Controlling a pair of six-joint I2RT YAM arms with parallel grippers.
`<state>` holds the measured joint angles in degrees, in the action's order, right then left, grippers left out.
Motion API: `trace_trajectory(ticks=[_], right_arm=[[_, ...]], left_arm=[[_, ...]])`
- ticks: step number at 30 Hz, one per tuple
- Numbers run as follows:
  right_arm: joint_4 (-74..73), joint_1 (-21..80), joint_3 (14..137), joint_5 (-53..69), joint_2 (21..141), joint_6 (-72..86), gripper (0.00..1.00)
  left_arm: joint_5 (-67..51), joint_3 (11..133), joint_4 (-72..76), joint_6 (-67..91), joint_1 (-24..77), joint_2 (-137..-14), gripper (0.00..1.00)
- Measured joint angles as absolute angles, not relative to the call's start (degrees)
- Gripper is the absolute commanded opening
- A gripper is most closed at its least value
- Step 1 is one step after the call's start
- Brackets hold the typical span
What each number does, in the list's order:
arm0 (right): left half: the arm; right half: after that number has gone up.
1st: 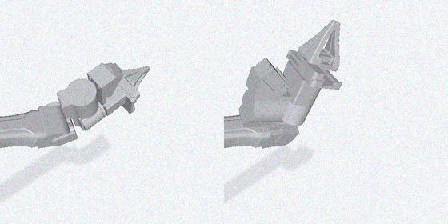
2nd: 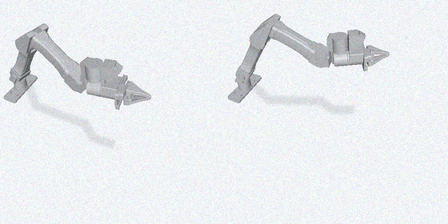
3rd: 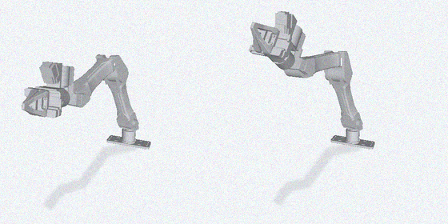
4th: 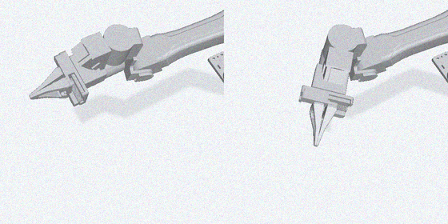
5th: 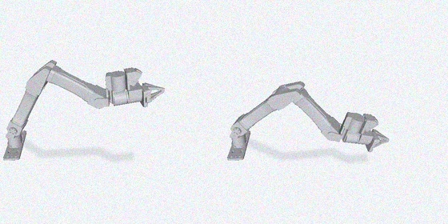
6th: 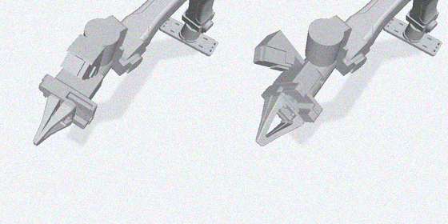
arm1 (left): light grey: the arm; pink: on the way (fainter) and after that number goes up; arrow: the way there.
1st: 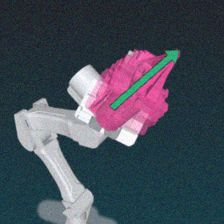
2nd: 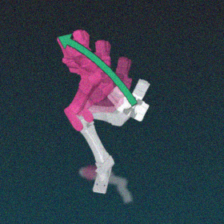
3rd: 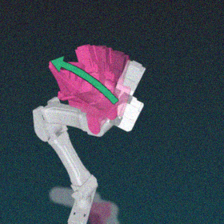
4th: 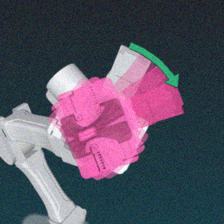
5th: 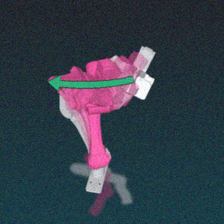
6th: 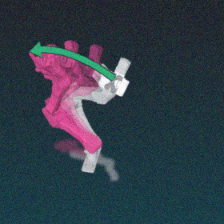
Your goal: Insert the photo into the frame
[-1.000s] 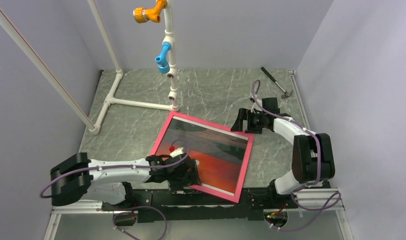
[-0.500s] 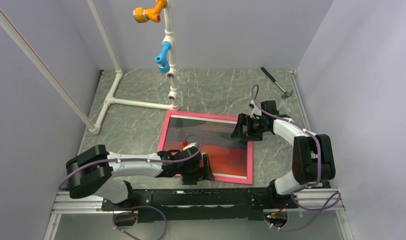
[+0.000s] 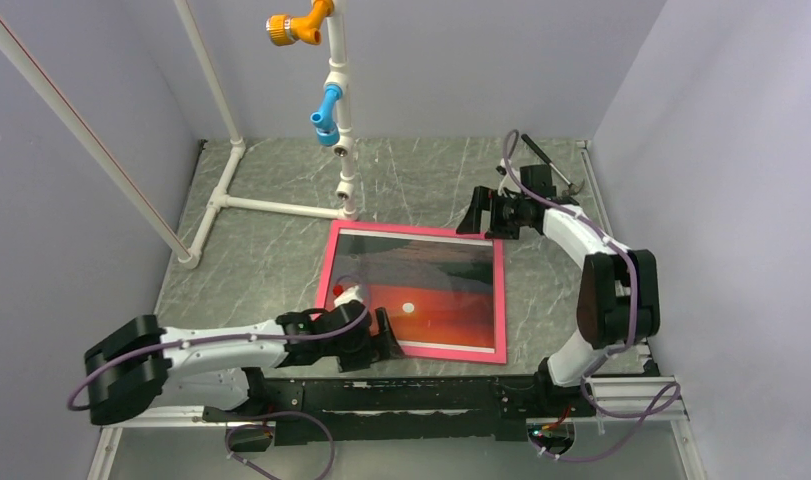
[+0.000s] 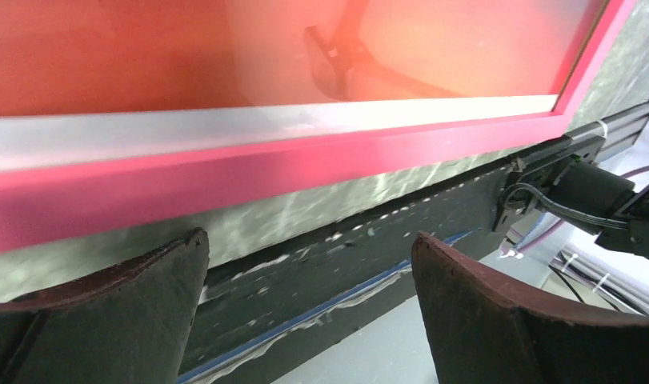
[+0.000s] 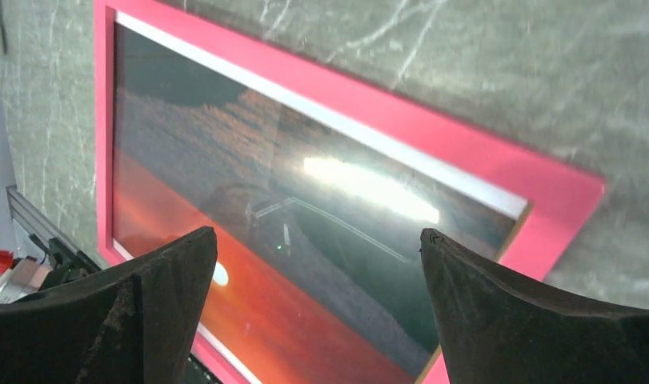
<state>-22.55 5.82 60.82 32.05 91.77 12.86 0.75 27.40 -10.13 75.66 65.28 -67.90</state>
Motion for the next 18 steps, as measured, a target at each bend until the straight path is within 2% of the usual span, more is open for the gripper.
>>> trace_trajectory(ticks=[12, 18], right_arm=[[-22.52, 15.59, 79.85, 29.63, 113.75, 11.11, 1.0], [-22.28, 16.36, 81.38, 30.13, 115.85, 9.54, 1.0]], left_arm=[[8.99, 19.05, -24.88, 85.45, 64.97, -47.11, 0.99], [10.94, 17.87, -24.91, 86.8, 64.84, -45.34, 0.99]])
